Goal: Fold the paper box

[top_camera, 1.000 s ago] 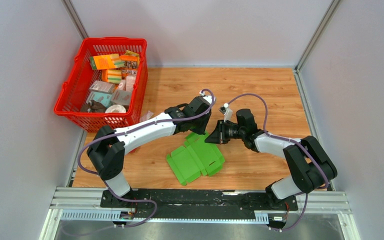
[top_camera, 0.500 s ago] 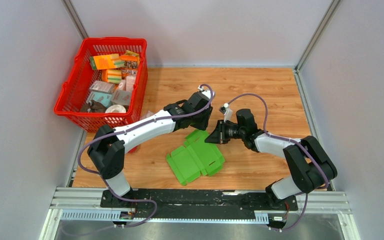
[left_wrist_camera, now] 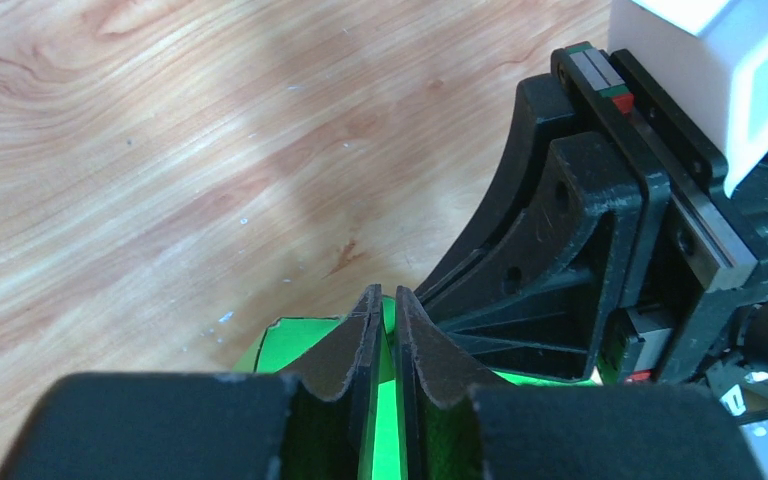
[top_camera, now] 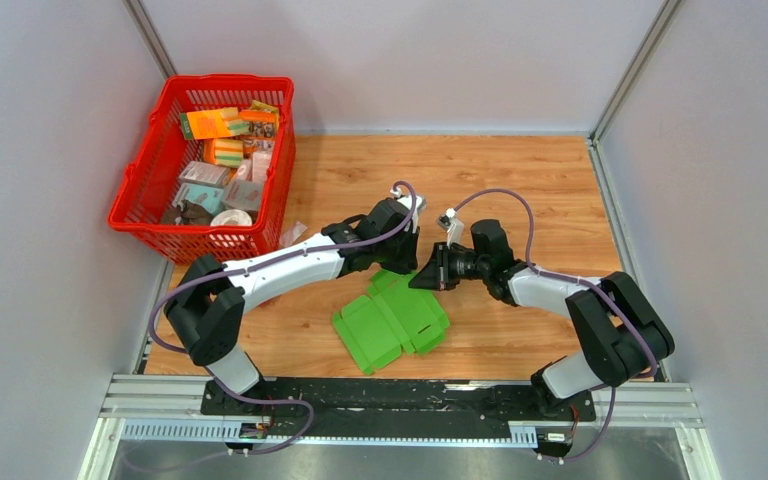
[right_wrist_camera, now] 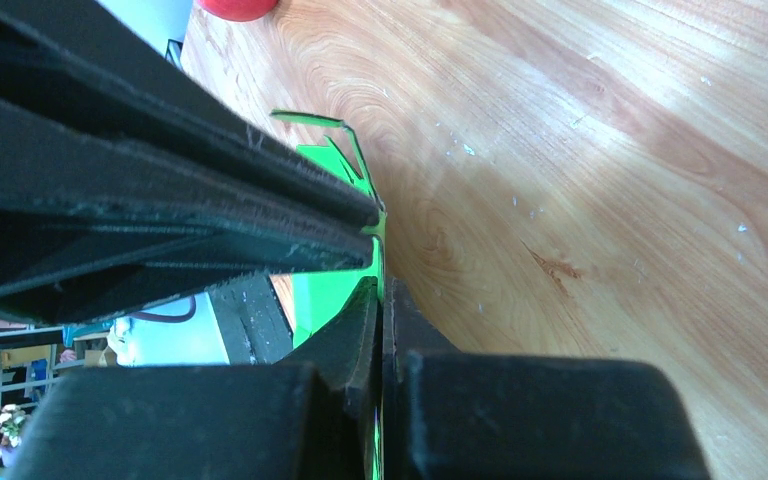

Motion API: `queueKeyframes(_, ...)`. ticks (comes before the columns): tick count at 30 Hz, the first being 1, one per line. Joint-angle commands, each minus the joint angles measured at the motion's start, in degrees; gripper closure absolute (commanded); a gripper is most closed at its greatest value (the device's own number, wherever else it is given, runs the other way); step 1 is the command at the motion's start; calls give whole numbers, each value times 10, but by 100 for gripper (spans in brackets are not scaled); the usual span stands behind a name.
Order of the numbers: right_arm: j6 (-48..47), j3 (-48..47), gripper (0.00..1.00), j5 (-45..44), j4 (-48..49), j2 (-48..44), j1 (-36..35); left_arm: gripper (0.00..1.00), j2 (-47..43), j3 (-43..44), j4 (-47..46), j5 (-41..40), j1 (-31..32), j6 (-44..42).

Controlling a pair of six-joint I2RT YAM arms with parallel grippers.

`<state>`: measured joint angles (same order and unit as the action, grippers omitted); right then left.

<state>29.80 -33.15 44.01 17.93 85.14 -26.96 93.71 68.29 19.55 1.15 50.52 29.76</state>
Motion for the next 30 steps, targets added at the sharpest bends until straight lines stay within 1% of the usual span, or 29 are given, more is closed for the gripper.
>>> queueKeyframes(1,3,1,100,-3,34,-13,0,83,-25,-16,-40,33,6,38)
queueKeyframes(5,1,3,100,-9,36,-18,0,83,-31,-42,-64,35,8,58)
queueKeyframes(6,2,3,100,-8,37,-16,0,80,-30,-50,-70,36,8,61)
queueKeyframes(10,3,4,100,-7,40,-15,0,75,-27,-62,-90,49,8,63)
queueKeyframes(12,5,5,100,-7,42,-16,0,74,-27,-71,-101,54,8,53)
queueKeyframes(14,4,5,100,-9,40,-13,0,72,-46,-78,-103,51,8,34)
queueKeyframes(15,2,5,100,-10,38,-12,0,69,-58,-95,-104,43,8,29)
queueKeyframes(18,1,1,100,-13,35,-6,1,66,-127,-129,-99,-4,8,2)
queueKeyframes(19,1,0,100,-12,34,-4,1,65,-162,-136,-90,-31,8,-12)
queueKeyframes(20,2,0,100,-12,35,-4,0,63,-180,-143,-80,-46,7,-16)
queueKeyframes(21,2,0,100,-12,35,-4,1,60,-212,-156,-56,-72,5,-21)
queueKeyframes(22,1,1,100,-12,34,-4,1,60,-228,-164,-44,-79,-3,-22)
queueKeyframes(24,2,1,100,-12,35,-3,1,60,-266,-193,-24,-86,-16,-20)
queueKeyframes(26,5,1,100,-7,41,-2,1,65,-288,-219,-25,-86,-35,-14)
queueKeyframes(28,8,4,100,-4,46,-3,2,69,-311,-259,-53,-69,-48,-12)
queueKeyframes(30,8,5,100,-1,49,-4,1,68,-319,-288,-86,-27,-70,-3)
